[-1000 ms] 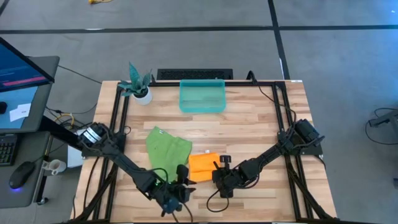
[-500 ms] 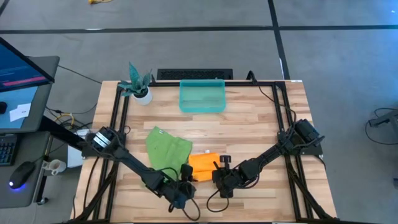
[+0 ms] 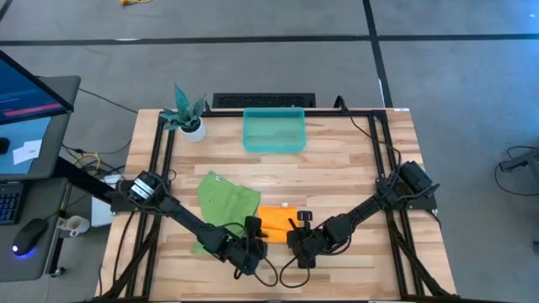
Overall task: Roll microfiber towels into tight, uniform cylinder then place into a basket
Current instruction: Roll the orange microfiber cloth
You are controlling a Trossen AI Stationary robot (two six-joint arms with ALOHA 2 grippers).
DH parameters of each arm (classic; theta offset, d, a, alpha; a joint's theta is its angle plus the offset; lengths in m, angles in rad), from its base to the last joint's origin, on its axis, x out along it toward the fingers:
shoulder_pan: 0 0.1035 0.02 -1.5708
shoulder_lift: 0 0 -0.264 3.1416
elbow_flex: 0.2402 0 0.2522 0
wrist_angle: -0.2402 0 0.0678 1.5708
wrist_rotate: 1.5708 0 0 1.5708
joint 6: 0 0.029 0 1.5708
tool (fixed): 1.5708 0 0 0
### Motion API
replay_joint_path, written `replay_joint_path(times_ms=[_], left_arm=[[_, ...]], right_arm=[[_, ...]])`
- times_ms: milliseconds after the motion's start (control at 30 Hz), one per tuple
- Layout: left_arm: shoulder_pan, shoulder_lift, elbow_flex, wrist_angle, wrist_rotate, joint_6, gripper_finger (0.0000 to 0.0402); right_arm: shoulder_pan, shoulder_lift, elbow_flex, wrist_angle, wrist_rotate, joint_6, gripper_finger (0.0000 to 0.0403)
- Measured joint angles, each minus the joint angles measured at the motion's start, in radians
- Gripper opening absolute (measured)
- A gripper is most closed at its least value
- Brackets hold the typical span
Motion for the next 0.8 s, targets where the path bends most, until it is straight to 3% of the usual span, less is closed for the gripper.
replay_joint_path(times_ms=[367, 800], left_arm=[[-0.052, 0.003, 0.117, -0.189, -0.150, 0.005, 0.0188], [0.026, 0.071, 0.105, -0.224, -0.053, -0.118, 0.0188]], right_arm=[[0.000, 0.000, 0.000, -0.002, -0.001, 0.000, 0.0038], [0.000, 0.000, 0.000, -0.001, -0.003, 0.000, 0.0038]])
